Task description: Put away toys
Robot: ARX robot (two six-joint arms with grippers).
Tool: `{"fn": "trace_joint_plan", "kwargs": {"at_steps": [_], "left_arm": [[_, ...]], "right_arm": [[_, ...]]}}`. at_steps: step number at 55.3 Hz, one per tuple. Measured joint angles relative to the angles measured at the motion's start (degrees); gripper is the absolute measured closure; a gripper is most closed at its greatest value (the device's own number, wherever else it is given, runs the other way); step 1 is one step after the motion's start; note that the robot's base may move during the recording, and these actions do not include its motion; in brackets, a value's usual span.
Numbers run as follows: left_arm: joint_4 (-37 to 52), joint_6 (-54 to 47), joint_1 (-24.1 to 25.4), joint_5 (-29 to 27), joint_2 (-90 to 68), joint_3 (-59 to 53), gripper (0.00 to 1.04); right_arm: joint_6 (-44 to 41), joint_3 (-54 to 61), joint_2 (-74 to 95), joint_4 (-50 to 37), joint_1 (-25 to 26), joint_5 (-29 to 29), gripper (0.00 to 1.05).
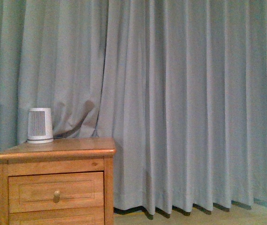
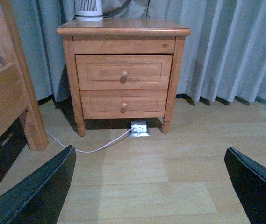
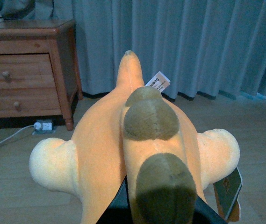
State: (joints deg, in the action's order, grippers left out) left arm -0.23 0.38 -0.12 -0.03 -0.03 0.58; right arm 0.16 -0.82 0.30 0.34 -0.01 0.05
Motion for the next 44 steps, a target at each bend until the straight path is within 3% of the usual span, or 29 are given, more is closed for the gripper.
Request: {"fn": "trace_joint_plan", "kwargs": {"at_steps": [44], "left_arm": [[0.0, 0.0, 0.0, 0.0, 0.0, 0.0, 0.06]], "right_arm": [[0.0, 0.0, 0.0, 0.0, 0.0, -0.1, 0.98]]}}
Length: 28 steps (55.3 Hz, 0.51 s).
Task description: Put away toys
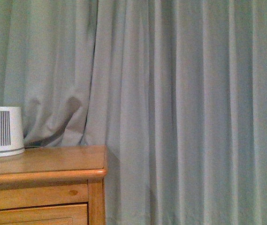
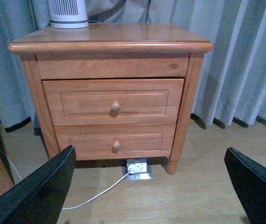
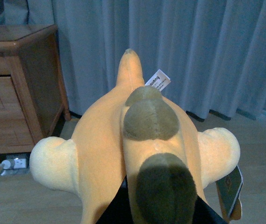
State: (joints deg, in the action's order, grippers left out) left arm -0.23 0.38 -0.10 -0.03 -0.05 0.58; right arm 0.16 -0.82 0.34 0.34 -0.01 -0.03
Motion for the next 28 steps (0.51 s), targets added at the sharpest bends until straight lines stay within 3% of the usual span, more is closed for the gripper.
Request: {"fn": "trace_joint_plan", "kwargs": {"at_steps": [28], "left_arm": [[0.0, 0.0, 0.1, 0.0, 0.0, 0.0, 0.06]], "right_arm": [[0.0, 0.0, 0.0, 0.0, 0.0, -0.3, 0.98]]}}
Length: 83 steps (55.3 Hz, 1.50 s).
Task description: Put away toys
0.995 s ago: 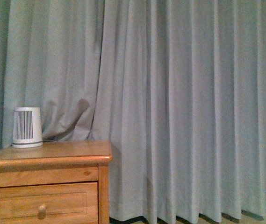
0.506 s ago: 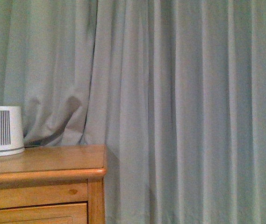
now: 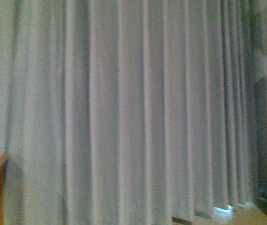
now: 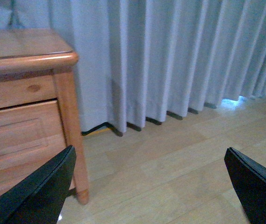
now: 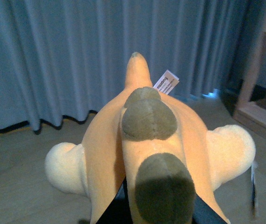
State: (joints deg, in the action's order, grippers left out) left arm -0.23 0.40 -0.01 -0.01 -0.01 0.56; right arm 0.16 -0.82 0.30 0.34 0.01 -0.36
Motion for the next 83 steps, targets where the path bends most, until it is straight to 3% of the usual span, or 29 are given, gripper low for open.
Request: {"fn": "trace_joint_plan", "kwargs": {"at_steps": [83], "left_arm": [[0.0, 0.0, 0.0, 0.0, 0.0, 0.0, 0.06]], "right_arm": [[0.0, 0.0, 0.0, 0.0, 0.0, 0.4, 0.98]]}}
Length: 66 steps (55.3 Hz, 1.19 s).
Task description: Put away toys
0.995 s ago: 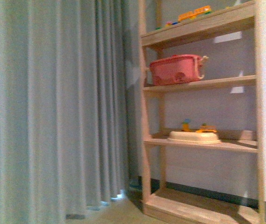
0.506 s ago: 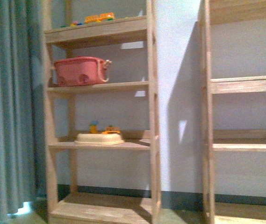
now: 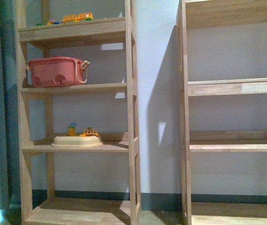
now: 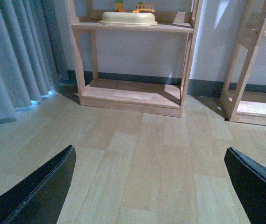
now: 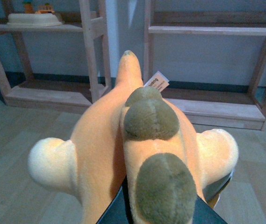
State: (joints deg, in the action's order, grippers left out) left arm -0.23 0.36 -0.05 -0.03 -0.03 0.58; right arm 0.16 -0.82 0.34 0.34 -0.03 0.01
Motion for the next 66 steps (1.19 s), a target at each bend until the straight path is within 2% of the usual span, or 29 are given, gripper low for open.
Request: {"fn": "trace_joint_plan", "kwargs": {"at_steps": [66], "left_arm": [[0.0, 0.0, 0.0, 0.0, 0.0, 0.0, 0.06]], "right_arm": [[0.0, 0.0, 0.0, 0.0, 0.0, 0.0, 0.98]]}}
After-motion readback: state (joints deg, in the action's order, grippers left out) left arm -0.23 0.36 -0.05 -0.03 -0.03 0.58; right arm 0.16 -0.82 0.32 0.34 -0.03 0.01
